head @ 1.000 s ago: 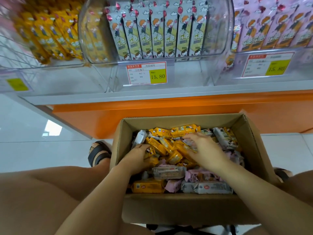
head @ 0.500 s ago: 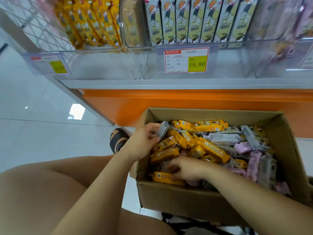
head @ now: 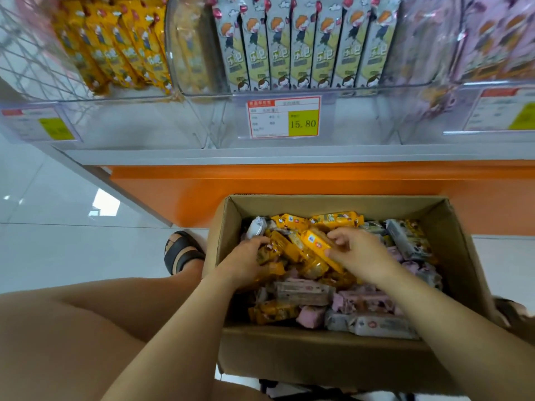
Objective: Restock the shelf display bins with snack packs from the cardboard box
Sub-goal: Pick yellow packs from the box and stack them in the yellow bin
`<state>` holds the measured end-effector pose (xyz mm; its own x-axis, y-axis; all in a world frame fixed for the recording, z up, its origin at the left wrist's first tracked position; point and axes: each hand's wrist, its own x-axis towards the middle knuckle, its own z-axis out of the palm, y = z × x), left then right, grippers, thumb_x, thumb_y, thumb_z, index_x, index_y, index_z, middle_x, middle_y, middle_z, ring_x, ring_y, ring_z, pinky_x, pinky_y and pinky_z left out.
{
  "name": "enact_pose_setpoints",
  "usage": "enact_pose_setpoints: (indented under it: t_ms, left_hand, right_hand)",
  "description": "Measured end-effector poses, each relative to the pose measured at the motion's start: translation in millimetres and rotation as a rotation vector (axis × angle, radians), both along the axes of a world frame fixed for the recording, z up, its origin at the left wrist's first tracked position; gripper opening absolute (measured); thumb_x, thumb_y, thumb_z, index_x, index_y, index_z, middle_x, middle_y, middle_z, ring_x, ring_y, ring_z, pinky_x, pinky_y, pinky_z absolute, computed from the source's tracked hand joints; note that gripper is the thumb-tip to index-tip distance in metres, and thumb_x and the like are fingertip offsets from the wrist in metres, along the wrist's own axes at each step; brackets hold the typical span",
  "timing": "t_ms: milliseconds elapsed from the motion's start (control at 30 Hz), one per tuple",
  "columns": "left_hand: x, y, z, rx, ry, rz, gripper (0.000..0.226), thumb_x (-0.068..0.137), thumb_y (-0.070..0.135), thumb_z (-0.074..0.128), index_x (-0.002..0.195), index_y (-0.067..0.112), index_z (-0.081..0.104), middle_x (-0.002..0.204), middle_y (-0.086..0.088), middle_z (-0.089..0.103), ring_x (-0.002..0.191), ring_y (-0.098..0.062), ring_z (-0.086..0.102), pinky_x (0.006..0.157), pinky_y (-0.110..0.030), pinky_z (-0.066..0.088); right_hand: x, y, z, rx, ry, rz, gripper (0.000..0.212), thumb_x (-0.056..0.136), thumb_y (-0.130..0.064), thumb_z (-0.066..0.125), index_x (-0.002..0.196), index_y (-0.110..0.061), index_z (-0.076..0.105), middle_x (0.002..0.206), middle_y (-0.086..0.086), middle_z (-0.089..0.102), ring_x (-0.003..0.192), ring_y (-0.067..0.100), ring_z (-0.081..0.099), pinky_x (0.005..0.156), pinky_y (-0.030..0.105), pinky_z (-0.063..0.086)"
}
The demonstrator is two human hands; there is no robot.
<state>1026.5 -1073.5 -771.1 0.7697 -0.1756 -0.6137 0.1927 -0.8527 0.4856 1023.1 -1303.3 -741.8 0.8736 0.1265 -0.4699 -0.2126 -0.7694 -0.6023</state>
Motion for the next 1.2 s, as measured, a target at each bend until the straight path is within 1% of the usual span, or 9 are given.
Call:
enact_pose_setpoints:
  t_ms: [167, 300, 433, 533, 667, 733, 933, 1067, 1200]
  left_hand:
    - [0.5, -7.0, -17.6, 0.207, 0.010, -0.164, 0.077, 0.089, 0.029, 0.062, 0.150, 0.022, 0.016, 0.151, -0.015, 0.028, 0.138, -0.036, 0.025, 0.111, -0.042, 0.027]
    - [-1.0, -9.9, -21.1, 0.321, -0.058, -0.261, 0.081, 0.087, 0.027, 0.064, 0.150, 0.025, 0.013, 0.152, -0.009, 0.026, 0.140, -0.032, 0.022, 0.108, -0.045, 0.033]
    - [2.3, -11.6, -9.4, 0.176, -0.159, -0.075, 0.085, 0.080, 0.037, 0.069, 0.148, 0.028, 0.019, 0.142, -0.005, 0.041, 0.131, -0.028, 0.039, 0.099, -0.041, 0.042]
    - [9.7, -18.8, 1.6, -0.099, -0.199, 0.181, 0.088, 0.079, 0.034, 0.074, 0.149, 0.023, 0.021, 0.133, 0.000, 0.047, 0.125, -0.022, 0.045, 0.099, -0.033, 0.042]
    - [7.4, -35.2, -0.5, -0.374, 0.048, 0.447, 0.083, 0.083, 0.035, 0.072, 0.149, 0.018, 0.024, 0.134, 0.002, 0.050, 0.123, -0.018, 0.049, 0.102, -0.034, 0.043]
    - [0.3, -41.6, -7.0, -0.381, 0.126, 0.474, 0.073, 0.089, 0.041, 0.064, 0.148, 0.019, 0.026, 0.134, 0.004, 0.050, 0.122, -0.018, 0.049, 0.103, -0.036, 0.042]
    - [-0.8, -41.8, -13.4, -0.353, 0.144, 0.539, 0.066, 0.091, 0.044, 0.057, 0.146, 0.022, 0.027, 0.139, -0.005, 0.049, 0.124, -0.026, 0.049, 0.102, -0.042, 0.043]
    - [-10.7, -44.8, -9.3, -0.223, -0.037, 0.551, 0.038, 0.092, 0.043, 0.056, 0.117, 0.017, 0.043, 0.108, 0.001, 0.053, 0.101, -0.017, 0.053, 0.079, -0.030, 0.045]
    - [-12.6, -40.6, -1.7, -0.235, -0.035, 0.519, 0.037, 0.097, 0.038, 0.049, 0.126, 0.016, 0.045, 0.110, 0.004, 0.049, 0.101, -0.013, 0.050, 0.076, -0.025, 0.042]
  right_hand:
    - [-15.4, -11.9, -14.9, -0.127, 0.037, 0.077, 0.075, 0.080, -0.034, 0.073, 0.144, -0.025, 0.035, 0.139, 0.003, 0.048, 0.123, 0.021, 0.049, 0.098, 0.029, 0.041]
    - [-22.4, -5.6, -19.9, -0.222, -0.031, 0.155, 0.088, 0.078, -0.044, 0.072, 0.149, -0.032, 0.021, 0.142, 0.002, 0.044, 0.125, 0.023, 0.048, 0.098, 0.036, 0.045]
    - [-23.4, -0.7, -22.2, -0.281, -0.085, 0.158, 0.089, 0.079, -0.045, 0.069, 0.150, -0.033, 0.016, 0.137, 0.003, 0.048, 0.121, 0.024, 0.049, 0.090, 0.034, 0.046]
    - [-19.5, 4.5, -22.6, -0.092, -0.046, 0.060, 0.086, 0.080, -0.031, 0.073, 0.149, -0.030, 0.022, 0.136, 0.003, 0.051, 0.118, 0.022, 0.053, 0.090, 0.029, 0.046]
    - [-14.1, 8.6, -21.3, 0.149, 0.006, -0.016, 0.078, 0.080, -0.018, 0.074, 0.145, -0.027, 0.032, 0.128, -0.004, 0.056, 0.105, 0.008, 0.053, 0.082, 0.018, 0.041]
    - [-13.1, 8.7, -19.6, 0.198, 0.045, -0.018, 0.080, 0.079, -0.018, 0.075, 0.145, -0.027, 0.031, 0.121, -0.009, 0.053, 0.102, 0.004, 0.048, 0.080, 0.014, 0.037]
    - [-10.8, 8.1, -20.3, 0.329, 0.242, -0.048, 0.092, 0.078, -0.022, 0.077, 0.149, -0.032, 0.019, 0.135, -0.008, 0.045, 0.113, 0.008, 0.049, 0.092, 0.021, 0.042]
    - [-13.5, 15.2, -21.3, 0.403, 0.252, -0.096, 0.071, 0.088, -0.026, 0.067, 0.146, -0.035, 0.027, 0.133, -0.012, 0.042, 0.116, 0.006, 0.044, 0.092, 0.021, 0.039]
    - [-11.5, 17.8, -25.3, 0.576, 0.314, -0.263, 0.038, 0.099, -0.016, 0.046, 0.132, -0.036, 0.050, 0.137, -0.005, 0.050, 0.122, 0.013, 0.049, 0.101, 0.030, 0.042]
